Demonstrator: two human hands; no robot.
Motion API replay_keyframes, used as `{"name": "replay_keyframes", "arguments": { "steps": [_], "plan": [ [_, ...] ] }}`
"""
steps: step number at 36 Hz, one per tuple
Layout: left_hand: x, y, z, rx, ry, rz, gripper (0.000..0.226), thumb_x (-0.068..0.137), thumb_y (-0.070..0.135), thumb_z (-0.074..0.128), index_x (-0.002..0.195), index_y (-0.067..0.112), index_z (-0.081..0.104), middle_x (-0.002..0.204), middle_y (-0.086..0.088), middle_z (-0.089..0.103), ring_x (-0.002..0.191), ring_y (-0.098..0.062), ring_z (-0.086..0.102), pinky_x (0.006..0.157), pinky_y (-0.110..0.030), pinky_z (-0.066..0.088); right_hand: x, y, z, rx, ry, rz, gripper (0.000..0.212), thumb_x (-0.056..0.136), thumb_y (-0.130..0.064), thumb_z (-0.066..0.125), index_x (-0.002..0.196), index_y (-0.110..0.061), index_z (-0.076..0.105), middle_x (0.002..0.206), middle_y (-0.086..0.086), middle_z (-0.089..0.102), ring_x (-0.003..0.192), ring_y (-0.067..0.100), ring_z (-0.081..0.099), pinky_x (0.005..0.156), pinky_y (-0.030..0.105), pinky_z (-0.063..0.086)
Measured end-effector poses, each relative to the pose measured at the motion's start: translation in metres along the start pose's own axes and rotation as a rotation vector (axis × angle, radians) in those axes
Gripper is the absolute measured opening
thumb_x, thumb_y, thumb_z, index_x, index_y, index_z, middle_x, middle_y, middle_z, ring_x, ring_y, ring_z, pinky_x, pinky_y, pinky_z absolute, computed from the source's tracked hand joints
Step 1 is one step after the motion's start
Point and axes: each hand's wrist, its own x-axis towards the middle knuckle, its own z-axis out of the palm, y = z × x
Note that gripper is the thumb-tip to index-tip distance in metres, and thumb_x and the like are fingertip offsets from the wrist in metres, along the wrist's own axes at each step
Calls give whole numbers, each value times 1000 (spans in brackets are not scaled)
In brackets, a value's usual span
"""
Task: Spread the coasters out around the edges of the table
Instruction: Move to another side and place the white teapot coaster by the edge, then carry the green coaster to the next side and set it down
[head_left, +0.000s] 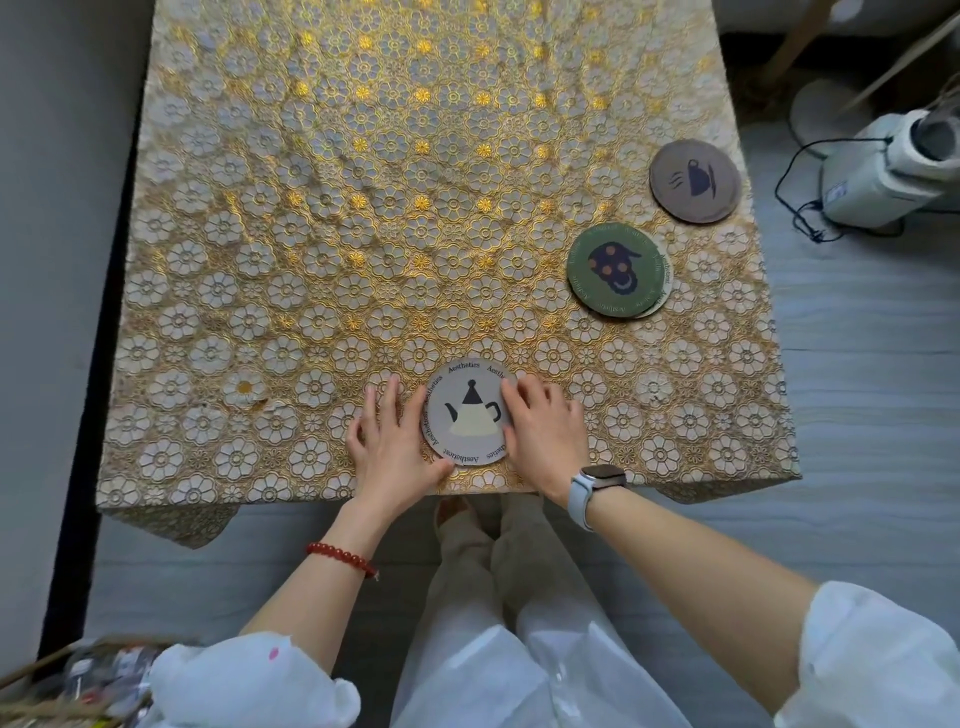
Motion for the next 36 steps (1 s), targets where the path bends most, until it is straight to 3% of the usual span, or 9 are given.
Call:
{"name": "replay_keyframes", "arguments": {
  "steps": [7, 14, 18, 25, 32, 36],
  "plan": [
    [31, 33, -38, -168, -46, -108, 101, 68, 44, 72, 144, 31, 7, 156, -5, -6, 143, -26, -9, 112, -58, -1, 17, 32, -30, 72, 93, 25, 45, 87, -31, 44, 131, -21, 36, 129, 4, 50, 116, 22, 46, 98, 42, 32],
    [76, 88, -51, -76, -23, 34, 87, 78, 45, 62, 144, 32, 7, 156, -6, -6, 143, -26, -9, 112, -58, -5, 63, 90, -69, 75, 89, 193, 49, 91, -26, 41, 137, -14, 30, 138, 9, 41, 126, 25, 38, 105, 46, 31],
    [101, 116, -45, 36, -68, 91, 92, 76, 53, 61, 143, 37, 0, 155, -5, -16, 141, -32, -18, 109, -63, -9, 94, 122, -84, 142, 32, 335, 55, 90, -30, 44, 137, -8, 26, 140, 16, 36, 127, 30, 34, 107, 46, 33],
    [121, 134, -25, 162, -172, 73, 109, 66, 69, 59, 139, 40, -17, 143, -7, -38, 133, -35, -34, 107, -68, -10, 121, 145, -88, 300, -81, 543, 81, 77, -38, 66, 133, 2, 23, 137, 24, 27, 128, 38, 25, 106, 45, 29],
    [123, 130, -26, 202, -236, 66, 111, 66, 70, 58, 136, 42, -23, 132, -4, -47, 131, -35, -37, 107, -64, -14, 123, 142, -84, 152, 34, 525, 76, 74, -41, 69, 126, 2, 33, 132, 20, 38, 125, 34, 32, 105, 47, 31],
    [122, 132, -30, 189, -251, 66, 105, 70, 66, 58, 137, 43, -19, 138, -2, -43, 133, -35, -34, 108, -63, -13, 116, 139, -88, 212, 131, 472, 59, 76, -26, 69, 120, -6, 35, 127, 18, 42, 121, 35, 39, 103, 50, 33]
  ]
}}
